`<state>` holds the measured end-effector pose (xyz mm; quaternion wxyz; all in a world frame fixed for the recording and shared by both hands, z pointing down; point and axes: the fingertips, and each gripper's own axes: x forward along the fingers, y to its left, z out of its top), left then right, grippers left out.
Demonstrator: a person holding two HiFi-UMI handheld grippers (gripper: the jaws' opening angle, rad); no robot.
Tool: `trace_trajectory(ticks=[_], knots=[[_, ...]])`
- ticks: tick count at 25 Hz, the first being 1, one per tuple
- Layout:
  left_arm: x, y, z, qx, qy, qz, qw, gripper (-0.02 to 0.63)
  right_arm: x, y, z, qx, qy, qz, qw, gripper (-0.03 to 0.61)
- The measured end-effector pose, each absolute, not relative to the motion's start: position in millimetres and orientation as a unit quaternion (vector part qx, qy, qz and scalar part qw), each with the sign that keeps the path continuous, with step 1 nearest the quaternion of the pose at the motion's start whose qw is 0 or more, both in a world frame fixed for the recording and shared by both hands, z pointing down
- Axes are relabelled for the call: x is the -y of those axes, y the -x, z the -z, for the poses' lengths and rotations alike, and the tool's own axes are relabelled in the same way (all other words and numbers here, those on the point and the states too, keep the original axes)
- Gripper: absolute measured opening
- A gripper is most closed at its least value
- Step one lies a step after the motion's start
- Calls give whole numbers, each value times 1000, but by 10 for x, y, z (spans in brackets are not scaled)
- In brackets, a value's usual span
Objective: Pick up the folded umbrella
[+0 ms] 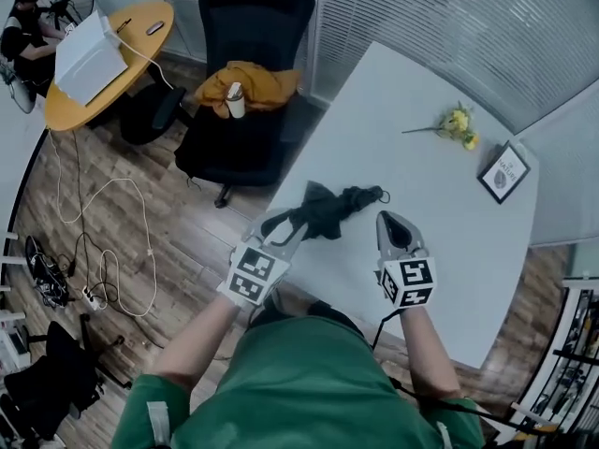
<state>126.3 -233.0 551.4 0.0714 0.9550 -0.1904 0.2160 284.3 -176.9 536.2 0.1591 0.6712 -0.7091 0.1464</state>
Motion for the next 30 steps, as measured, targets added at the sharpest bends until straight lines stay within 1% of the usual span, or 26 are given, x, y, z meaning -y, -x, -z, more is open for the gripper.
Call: trace_trajectory(ticks=[1, 2, 4, 8, 11, 14, 18, 22, 26, 30], knots=[[2327, -1276, -5560, 188, -954, -223, 72, 155, 1819, -2824, -5434, 720, -656, -147, 171, 20], [2325, -1288, -5606, 185, -953, -231, 72, 172, 1867, -2799, -5507, 733, -639, -148, 183, 64], [2319, -1312, -5676, 182, -950, -241, 73, 196, 1955, -2741, -5647, 755, -603, -147, 211, 105], [2289, -1337, -5704, 185, -948, -246, 76, 213, 2109, -2575, -5906, 790, -525, -121, 291, 168], [2268, -1268, -5677, 198, -947, -241, 83, 213, 2208, -2454, -6114, 806, -462, -90, 360, 241], [2249, -1106, -5660, 217, -942, -238, 93, 213, 2285, -2389, -6365, 806, -392, -54, 440, 265], [2214, -872, -5723, 241, -933, -244, 111, 213, 2297, -2350, -6834, 799, -267, -11, 539, 267], [2138, -607, -5820, 272, -919, -252, 133, 212, 2301, -2355, -7257, 773, -147, 34, 617, 278], [2045, -304, -5910, 304, -901, -268, 154, 195, 2341, -2348, -7572, 748, -74, 48, 658, 295], [1964, 40, -5974, 339, -885, -264, 181, 186, 2400, -2296, -7649, 749, -48, 26, 660, 298]])
